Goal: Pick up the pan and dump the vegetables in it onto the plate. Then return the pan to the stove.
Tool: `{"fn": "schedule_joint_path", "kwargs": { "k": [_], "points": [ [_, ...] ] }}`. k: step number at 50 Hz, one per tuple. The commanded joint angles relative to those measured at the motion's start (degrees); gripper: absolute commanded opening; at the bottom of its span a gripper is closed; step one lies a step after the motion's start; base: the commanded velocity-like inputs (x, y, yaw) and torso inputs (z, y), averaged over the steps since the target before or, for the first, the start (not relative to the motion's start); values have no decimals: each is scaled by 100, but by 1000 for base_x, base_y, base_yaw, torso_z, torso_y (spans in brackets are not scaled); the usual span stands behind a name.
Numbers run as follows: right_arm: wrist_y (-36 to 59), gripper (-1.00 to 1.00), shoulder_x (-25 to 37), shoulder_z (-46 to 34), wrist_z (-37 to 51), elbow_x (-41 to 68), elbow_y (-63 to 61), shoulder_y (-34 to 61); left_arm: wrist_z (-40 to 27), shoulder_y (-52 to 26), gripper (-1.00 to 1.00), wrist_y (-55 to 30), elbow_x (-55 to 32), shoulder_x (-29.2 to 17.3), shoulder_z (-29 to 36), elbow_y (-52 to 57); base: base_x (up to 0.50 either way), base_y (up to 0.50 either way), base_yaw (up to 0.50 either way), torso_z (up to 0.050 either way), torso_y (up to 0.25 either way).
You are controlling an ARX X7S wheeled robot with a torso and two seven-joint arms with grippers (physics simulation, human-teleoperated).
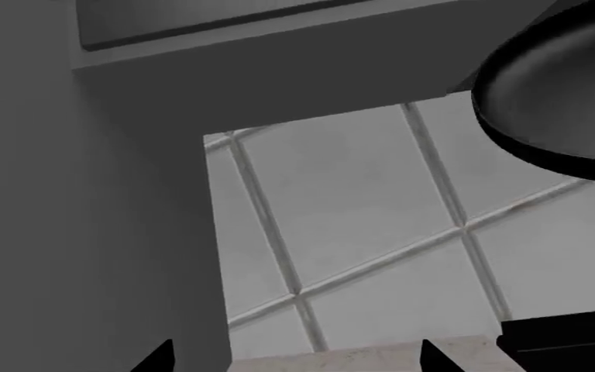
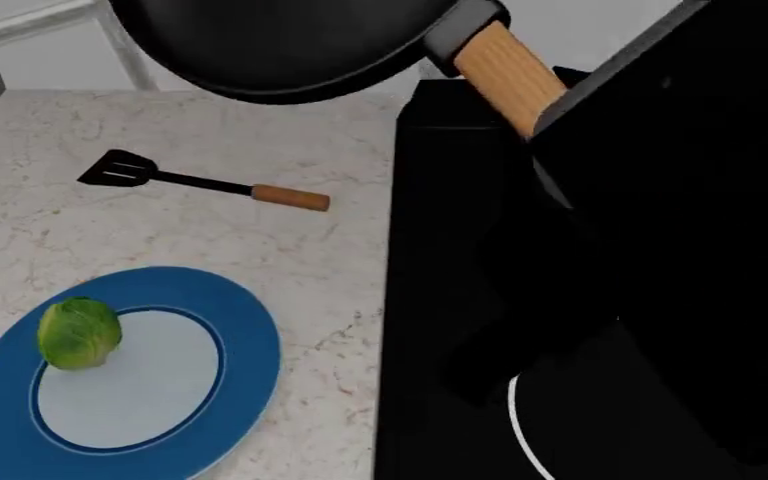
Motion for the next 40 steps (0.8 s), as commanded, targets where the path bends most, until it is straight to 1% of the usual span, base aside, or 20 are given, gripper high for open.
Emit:
{"fn": "schedule_joint_path", "kwargs": {
  "k": [1,4,11,20,25,34,40],
  "points": [
    [-753,-100,788,1098,791,-68,-136,-837,-131,-354,100,-190,3,-106,324,50,-128,-500,0,10,0],
    [-750,-100,825,1107,742,-73,-107,-845,-162,-427,100,-229,-33,-132,349,51,-141,-500,0,0,4],
    [-654,-100,839,1083,714,-107,-149,-827,-168,-330,100,-195,11,-143,349,106,-142,-500,0,0,1],
    [-277,-100,607,981,698,-66,-81,-545,-77,-135,100,-28,111,-94,317,65,-137,-500,0,1,2],
    [-210,-100,593,963,691,-28,-84,-513,-52,-76,100,25,130,-82,307,46,-104,-500,0,0,2],
    [-155,-100,629,982,652,-11,-102,-463,-88,-97,100,23,111,-98,339,67,-33,-500,0,1,2],
    [-52,-100,507,954,649,-13,-29,-355,-66,-44,100,72,83,-107,276,46,-22,-500,0,2,2]
  ]
}}
